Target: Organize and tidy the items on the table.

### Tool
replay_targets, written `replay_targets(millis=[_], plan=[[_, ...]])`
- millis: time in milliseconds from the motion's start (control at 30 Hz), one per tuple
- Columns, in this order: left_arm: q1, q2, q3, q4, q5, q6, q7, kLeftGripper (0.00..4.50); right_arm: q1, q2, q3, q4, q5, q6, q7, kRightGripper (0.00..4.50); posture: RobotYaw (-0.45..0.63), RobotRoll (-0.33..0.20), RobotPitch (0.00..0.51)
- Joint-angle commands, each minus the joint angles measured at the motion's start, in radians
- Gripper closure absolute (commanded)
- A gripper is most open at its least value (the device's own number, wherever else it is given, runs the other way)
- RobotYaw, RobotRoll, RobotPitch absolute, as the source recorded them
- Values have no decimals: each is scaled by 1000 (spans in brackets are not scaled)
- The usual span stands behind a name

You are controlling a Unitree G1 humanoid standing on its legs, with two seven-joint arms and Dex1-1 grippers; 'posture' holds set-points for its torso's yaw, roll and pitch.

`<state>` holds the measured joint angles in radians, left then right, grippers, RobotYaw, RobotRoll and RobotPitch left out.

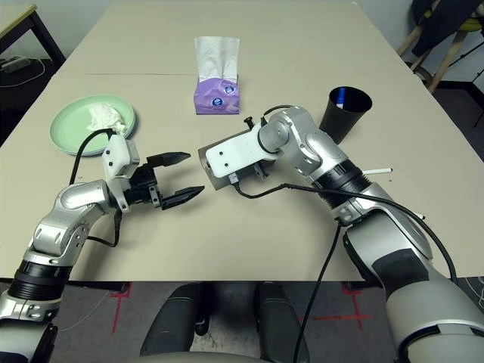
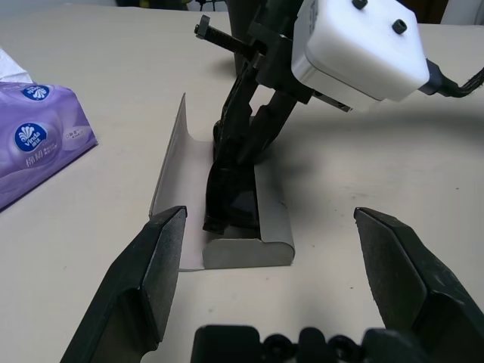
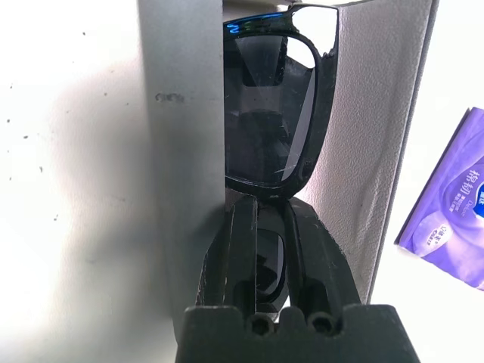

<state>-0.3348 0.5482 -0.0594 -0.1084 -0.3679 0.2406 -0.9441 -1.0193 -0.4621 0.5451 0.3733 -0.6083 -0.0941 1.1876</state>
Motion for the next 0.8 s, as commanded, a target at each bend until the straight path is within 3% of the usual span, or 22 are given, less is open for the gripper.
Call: replay_targets(millis=[33,167,533,667,800], plan=[[12,0,-13,-11,12,0,-2,0,-4,-26,19,4,1,-37,11,4116,130,0,146],[9,-1,-14,-8,12,0,-2,0,4,-31,21,-5,-2,-49,18,4116,129,0,144],[2,4,-17,3,14,-2,-13,0,-47,-4,-31,11,28,24,-31,176,110,0,124],[1,10,-10,15,13,-6,-23,0,-60,-18,-83,-36,99,72,1,45,100,0,118],[-7,3,2,44,11,-7,-16,0,4,-36,-230,-159,299,225,63,45,85,0,113]])
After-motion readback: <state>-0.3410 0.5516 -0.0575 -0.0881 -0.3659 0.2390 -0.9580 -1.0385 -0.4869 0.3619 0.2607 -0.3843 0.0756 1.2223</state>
